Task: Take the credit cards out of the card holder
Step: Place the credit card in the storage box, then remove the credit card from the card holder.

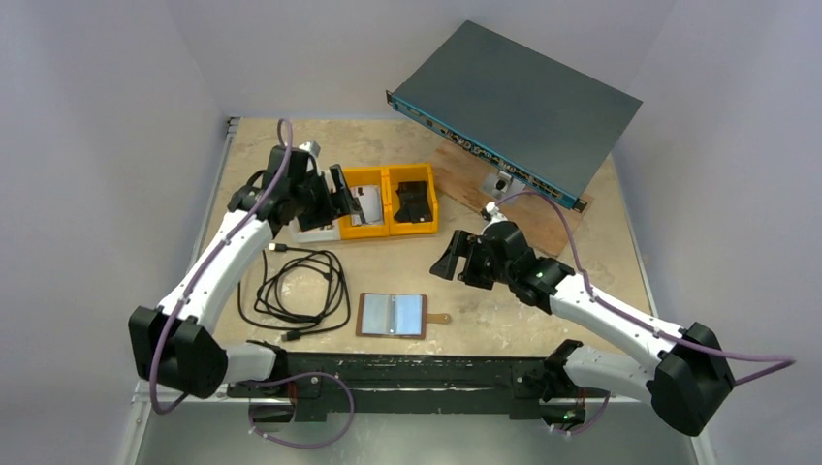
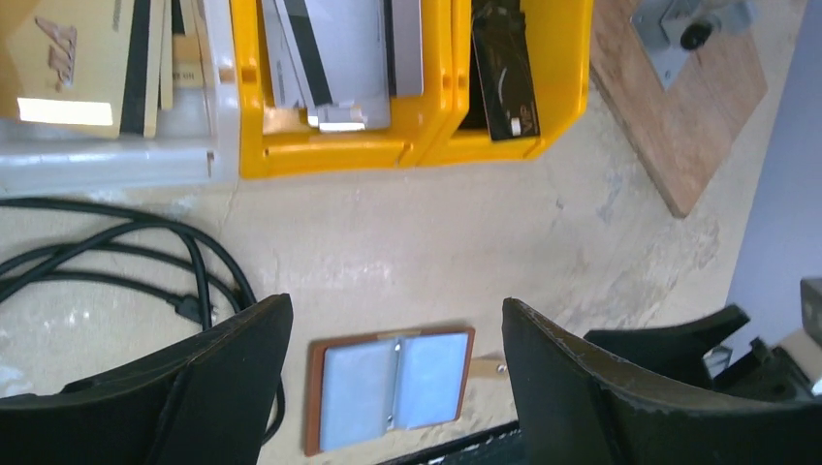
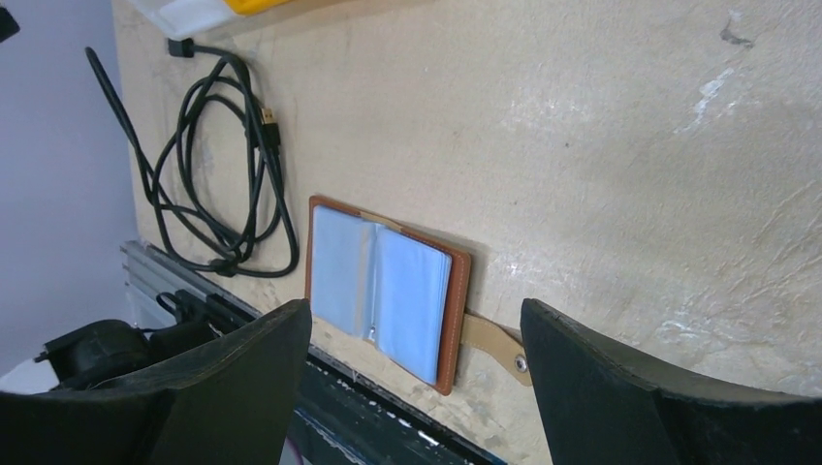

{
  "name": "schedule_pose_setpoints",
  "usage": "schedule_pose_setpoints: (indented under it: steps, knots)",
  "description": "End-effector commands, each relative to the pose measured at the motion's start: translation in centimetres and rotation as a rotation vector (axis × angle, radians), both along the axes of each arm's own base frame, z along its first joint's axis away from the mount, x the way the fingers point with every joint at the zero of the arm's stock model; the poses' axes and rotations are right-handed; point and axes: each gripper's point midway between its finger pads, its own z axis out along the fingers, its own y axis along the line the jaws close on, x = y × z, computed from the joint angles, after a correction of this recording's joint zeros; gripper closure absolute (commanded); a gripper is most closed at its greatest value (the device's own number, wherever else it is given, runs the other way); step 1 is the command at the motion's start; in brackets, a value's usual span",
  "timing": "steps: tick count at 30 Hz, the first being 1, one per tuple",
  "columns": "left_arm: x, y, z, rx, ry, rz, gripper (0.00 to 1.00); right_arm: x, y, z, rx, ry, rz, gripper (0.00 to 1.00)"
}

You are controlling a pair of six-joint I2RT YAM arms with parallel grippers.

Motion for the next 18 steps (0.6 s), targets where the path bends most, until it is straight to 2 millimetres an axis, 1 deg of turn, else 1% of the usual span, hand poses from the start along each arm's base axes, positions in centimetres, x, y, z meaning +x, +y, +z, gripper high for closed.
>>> schedule_pose_setpoints:
  steps: [1,2,3,4,9,14,18]
  knots:
    - [-3.8,-0.8,-0.4,-0.02,-0.007,-0.094,0.21,0.7,2.0,1.9,-0.007,-0.058,-0.018,0.21]
    - [-4.8,-0.8,-0.9,-0.018,-0.001,-0.106,0.21,0.4,2.5,1.9,-0.011,-0.059,-0.015,0.21]
    - [-5.4,-0.8,-1.0,-0.018,-0.004,-0.113,0.21,0.3,2.9,1.6,-0.017,-0.055,-0.017,0.21]
    - [-6.2,-0.7,-1.8,-0.012,0.015,-0.12,0.21,0.1,3.5,1.5,-0.016,-0.051,-0.013,0.22]
    - [-9.0,0.4,-3.9,0.009,0.047,-0.121,0.21,-0.3,5.9,0.9,-0.029,-0.037,-0.014,0.24]
    - [-10.6,0.9,-5.8,0.005,0.068,-0.113,0.21,-0.9,8.4,-0.2,-0.072,-0.017,0.01,0.31]
    - [-11.4,0.6,-6.6,-0.03,0.088,-0.11,0.21,-1.5,9.8,-1.9,-0.133,0.007,0.035,0.34]
